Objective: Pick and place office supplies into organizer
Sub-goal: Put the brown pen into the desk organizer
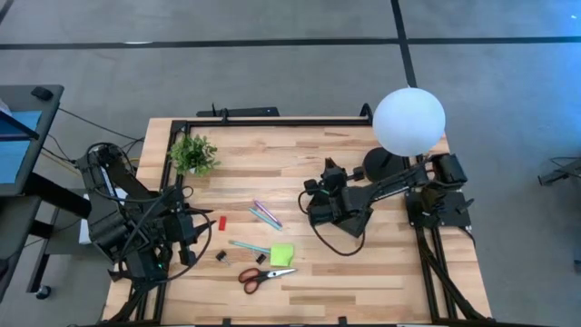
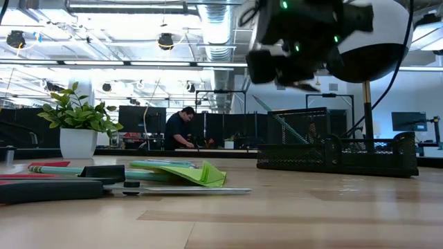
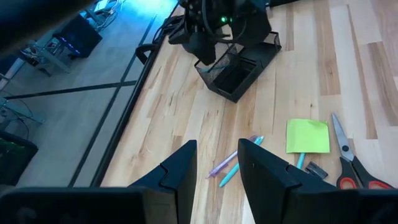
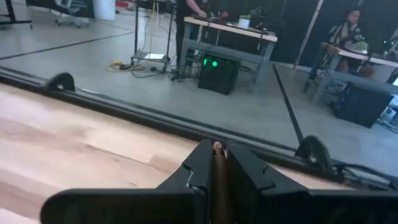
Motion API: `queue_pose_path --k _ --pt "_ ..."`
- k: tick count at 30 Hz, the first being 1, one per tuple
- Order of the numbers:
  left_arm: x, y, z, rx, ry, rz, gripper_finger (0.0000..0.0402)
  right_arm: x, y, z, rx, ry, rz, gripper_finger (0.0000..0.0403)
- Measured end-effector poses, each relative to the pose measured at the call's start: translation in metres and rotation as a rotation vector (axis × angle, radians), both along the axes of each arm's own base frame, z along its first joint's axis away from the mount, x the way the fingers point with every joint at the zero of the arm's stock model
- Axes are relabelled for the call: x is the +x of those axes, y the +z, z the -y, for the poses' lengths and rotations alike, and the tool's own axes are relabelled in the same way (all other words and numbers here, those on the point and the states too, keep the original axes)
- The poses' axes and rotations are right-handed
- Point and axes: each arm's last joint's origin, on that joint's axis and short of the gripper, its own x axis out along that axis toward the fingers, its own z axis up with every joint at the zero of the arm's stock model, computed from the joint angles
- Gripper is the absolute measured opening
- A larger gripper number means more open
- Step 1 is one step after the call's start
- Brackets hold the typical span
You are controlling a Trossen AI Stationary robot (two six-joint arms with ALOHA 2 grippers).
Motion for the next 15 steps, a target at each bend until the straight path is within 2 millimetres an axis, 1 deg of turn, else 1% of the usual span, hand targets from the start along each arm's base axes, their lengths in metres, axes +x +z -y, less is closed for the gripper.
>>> queue_pose_path --k 3,6,10,15 --pt "0.000 0.000 0.000 0.009 -0.006 -0.004 0.0114 -0.007 -0.015 0.002 0.004 0.000 0.005 0.0028" --pt "0.000 0.000 0.000 0.021 -0.014 -0.009 0.0114 -0.011 -0.025 0.002 -0.010 0.000 0.024 0.0028" --pt "0.000 0.000 0.000 0.029 -0.013 -0.002 0.0114 -0.015 -0.032 0.003 -0.059 -0.002 0.041 0.0028" --pt "0.000 0.000 0.000 0.029 -0.014 -0.003 0.0114 -0.016 -0.033 0.004 -0.087 -0.008 0.046 0.0028"
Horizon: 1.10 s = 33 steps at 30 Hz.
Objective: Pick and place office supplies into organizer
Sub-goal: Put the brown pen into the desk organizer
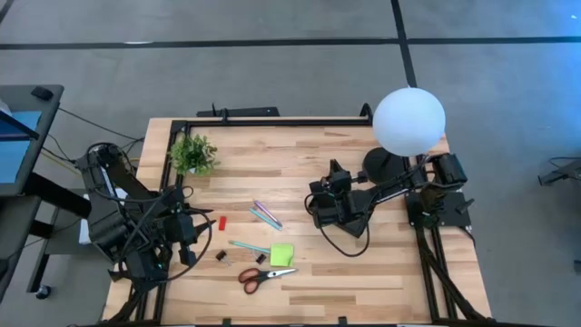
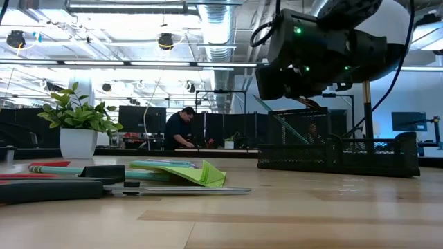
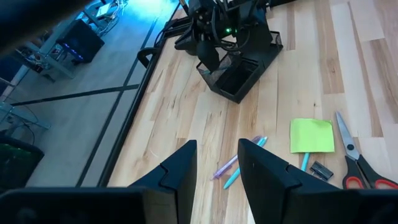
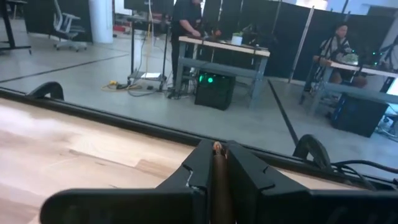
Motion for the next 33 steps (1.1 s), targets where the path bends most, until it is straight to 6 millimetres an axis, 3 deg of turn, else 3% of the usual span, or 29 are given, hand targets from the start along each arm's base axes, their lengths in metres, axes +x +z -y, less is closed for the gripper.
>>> queue_pose_path --k 22,33 --pt "0.000 0.000 0.000 0.030 -0.021 -0.016 0.0114 0.004 0.001 0.009 -0.025 -0.031 -0.001 0.0050" --pt "0.000 0.000 0.000 0.056 -0.035 -0.023 0.0114 0.008 -0.001 0.011 0.067 -0.021 0.035 0.0051"
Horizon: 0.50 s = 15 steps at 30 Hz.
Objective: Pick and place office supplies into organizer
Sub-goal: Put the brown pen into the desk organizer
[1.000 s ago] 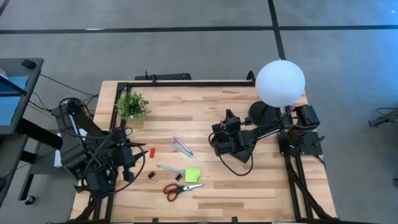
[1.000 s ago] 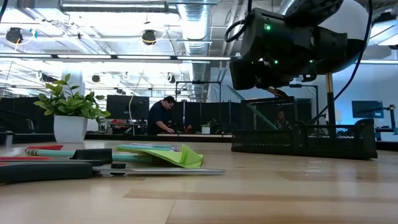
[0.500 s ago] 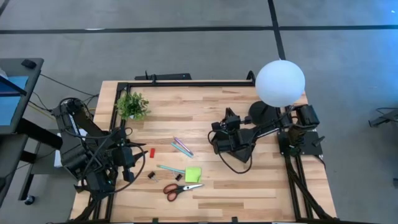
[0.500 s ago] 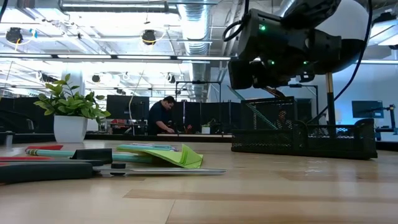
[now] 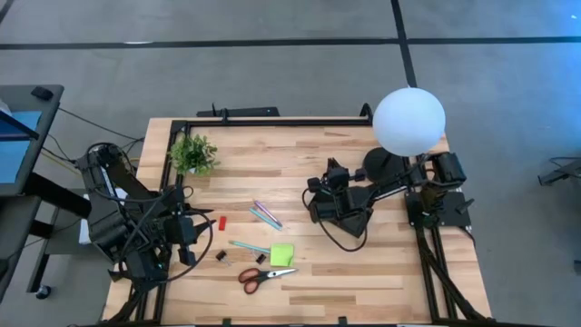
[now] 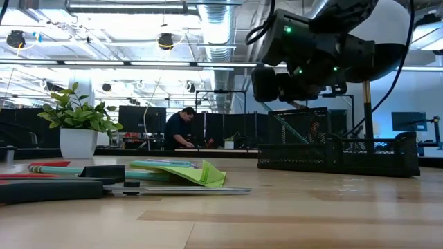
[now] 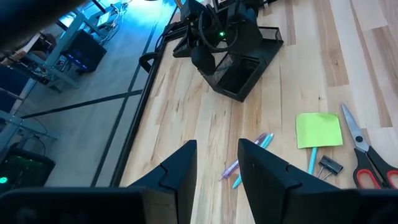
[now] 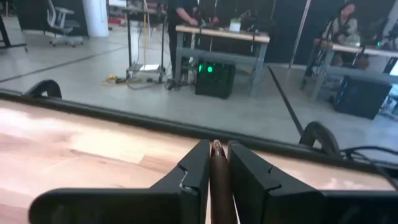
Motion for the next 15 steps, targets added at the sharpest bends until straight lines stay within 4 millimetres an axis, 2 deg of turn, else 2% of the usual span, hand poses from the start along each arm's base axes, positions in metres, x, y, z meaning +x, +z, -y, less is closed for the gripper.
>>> queue_pose_path --k 8,15 --pt "0.0001 0.0000 0.0000 0.000 0.000 0.001 0.0114 0.0009 -0.0026 0.0050 0.092 0.006 -0.016 0.0052" --pt "-0.0001 -0.0002 0.0001 -0.006 -0.001 -0.007 0.0114 0.0047 0.0014 -0.0048 -0.011 0.032 -0.045 0.0025"
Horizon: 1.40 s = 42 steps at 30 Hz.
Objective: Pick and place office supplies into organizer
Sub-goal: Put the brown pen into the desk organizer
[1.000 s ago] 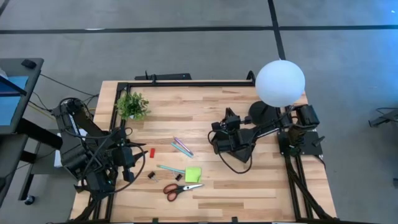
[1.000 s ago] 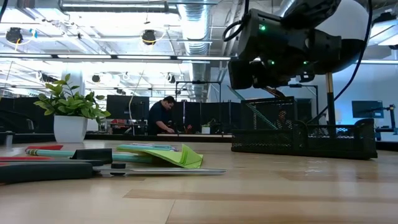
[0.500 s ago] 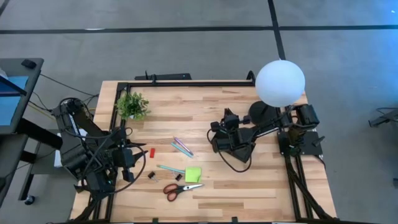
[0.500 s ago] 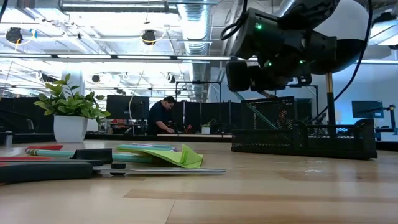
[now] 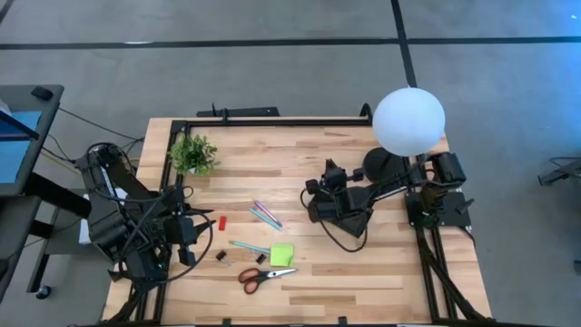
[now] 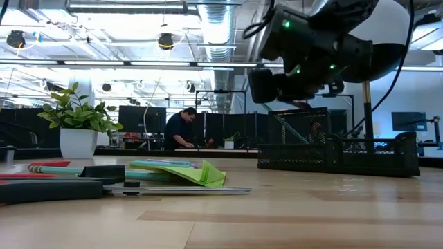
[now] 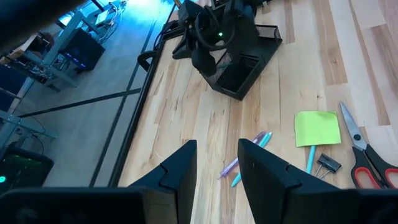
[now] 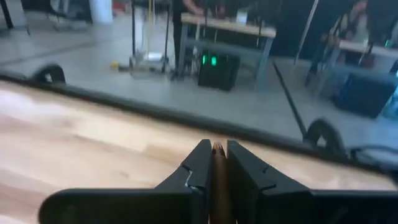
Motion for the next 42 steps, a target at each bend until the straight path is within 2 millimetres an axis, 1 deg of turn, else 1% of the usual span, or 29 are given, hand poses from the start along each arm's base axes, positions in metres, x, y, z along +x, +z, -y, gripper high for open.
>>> queue_pose_path --k 3,6,10,11,12,13,15,18,21,26,31,37,42 --pt "0.000 0.000 0.000 0.000 0.000 0.000 0.0114 -0.001 0.002 -0.008 -0.054 0.010 0.009 0.0021" --pt "0.000 0.000 0.000 0.000 0.000 0.000 0.0114 -0.001 0.002 -0.015 -0.060 0.029 0.006 0.0021" --pt "0.000 0.000 0.000 -0.015 0.010 0.007 0.0114 -0.003 -0.008 -0.026 -0.153 0.043 -0.045 0.0022" --pt "0.000 0.000 0.000 -0.019 0.013 0.008 0.0114 -0.003 -0.008 -0.029 -0.167 0.048 -0.051 0.0022" --pt "0.000 0.000 0.000 -0.023 0.014 0.008 0.0114 -0.001 -0.009 -0.031 -0.177 0.048 -0.039 0.0022" --pt "0.000 0.000 0.000 -0.026 0.014 0.005 0.0114 0.002 -0.013 -0.032 -0.182 0.047 -0.041 0.0021" --pt "0.000 0.000 0.000 -0.026 0.013 0.003 0.0114 -0.001 -0.028 -0.030 -0.191 0.055 -0.125 0.0021" --pt "0.000 0.000 0.000 -0.026 0.014 0.003 0.0114 0.005 -0.042 -0.026 -0.217 0.029 -0.119 0.0021" --pt "0.000 0.000 0.000 -0.026 0.014 0.004 0.0114 0.012 -0.050 -0.024 -0.226 0.011 -0.099 0.0023" --pt "0.000 0.000 0.000 -0.024 0.014 0.007 0.0114 0.018 -0.048 -0.019 -0.212 0.002 -0.128 0.0033" --pt "0.000 0.000 0.000 -0.022 0.015 0.009 0.0114 0.023 -0.043 -0.013 -0.197 -0.013 -0.153 0.0053" --pt "0.000 0.000 0.000 -0.024 0.015 0.008 0.0114 0.031 -0.037 -0.013 -0.187 -0.013 -0.157 0.0072" --pt "0.000 0.000 0.000 -0.039 0.021 0.006 0.0114 0.030 -0.037 -0.013 -0.188 -0.010 -0.168 0.0087"
